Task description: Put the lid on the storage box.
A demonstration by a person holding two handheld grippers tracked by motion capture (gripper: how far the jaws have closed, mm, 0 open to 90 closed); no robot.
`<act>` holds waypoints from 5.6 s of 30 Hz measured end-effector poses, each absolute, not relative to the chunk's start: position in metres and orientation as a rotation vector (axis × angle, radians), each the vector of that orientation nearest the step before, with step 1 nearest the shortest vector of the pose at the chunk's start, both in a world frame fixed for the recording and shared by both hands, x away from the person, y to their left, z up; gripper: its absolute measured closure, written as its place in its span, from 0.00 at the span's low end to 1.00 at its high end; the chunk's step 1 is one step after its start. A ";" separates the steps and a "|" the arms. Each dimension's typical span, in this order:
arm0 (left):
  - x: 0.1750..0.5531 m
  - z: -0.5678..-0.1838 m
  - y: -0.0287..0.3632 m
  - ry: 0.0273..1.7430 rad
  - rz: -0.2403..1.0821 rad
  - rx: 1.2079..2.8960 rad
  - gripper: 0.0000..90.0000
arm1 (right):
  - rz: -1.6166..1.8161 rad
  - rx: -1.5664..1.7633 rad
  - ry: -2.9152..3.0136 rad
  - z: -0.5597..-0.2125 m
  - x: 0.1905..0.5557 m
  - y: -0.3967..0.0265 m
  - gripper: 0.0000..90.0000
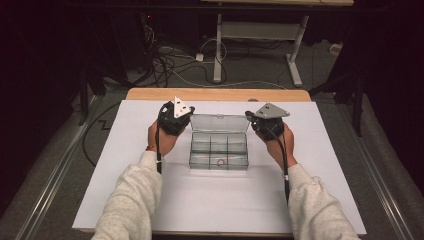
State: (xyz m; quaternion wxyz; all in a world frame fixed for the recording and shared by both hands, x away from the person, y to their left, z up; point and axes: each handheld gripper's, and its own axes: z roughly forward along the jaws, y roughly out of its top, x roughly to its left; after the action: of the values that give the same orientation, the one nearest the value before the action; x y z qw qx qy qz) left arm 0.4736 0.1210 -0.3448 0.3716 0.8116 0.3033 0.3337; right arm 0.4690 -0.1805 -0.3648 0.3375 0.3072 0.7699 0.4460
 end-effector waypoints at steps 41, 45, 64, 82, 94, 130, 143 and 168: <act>0.435 -0.363 0.117 0.774 0.988 2.086 0.97 | 1.134 0.818 1.943 -0.379 0.438 -0.172 1.00; 0.433 -0.366 0.117 0.770 0.991 2.084 0.97 | 1.105 0.804 1.944 -0.381 0.433 -0.171 1.00; 0.422 -0.373 0.115 0.756 1.019 2.097 0.97 | 1.123 0.830 1.917 -0.391 0.423 -0.171 1.00; 0.415 -0.379 0.115 0.749 1.035 2.106 0.97 | 1.092 0.808 1.896 -0.396 0.414 -0.170 1.00; 0.410 -0.383 0.114 0.743 1.066 2.116 0.97 | 1.067 0.801 1.880 -0.400 0.410 -0.169 1.00; 0.393 -0.395 0.110 0.690 1.197 2.151 0.97 | 1.007 0.813 1.854 -0.414 0.396 -0.168 0.98; 0.389 -0.400 0.111 0.681 1.186 2.177 0.95 | 0.993 0.803 1.876 -0.417 0.392 -0.167 0.98; 0.385 -0.395 0.112 0.625 1.051 2.166 0.92 | 1.069 0.754 1.979 -0.415 0.391 -0.166 0.89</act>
State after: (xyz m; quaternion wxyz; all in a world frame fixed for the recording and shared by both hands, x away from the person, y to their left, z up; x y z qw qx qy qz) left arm 0.3852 0.1118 -0.3952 0.3214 0.8245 0.2381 0.4003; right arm 0.3907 -0.1659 -0.4152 0.3749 0.2947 0.7733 0.4178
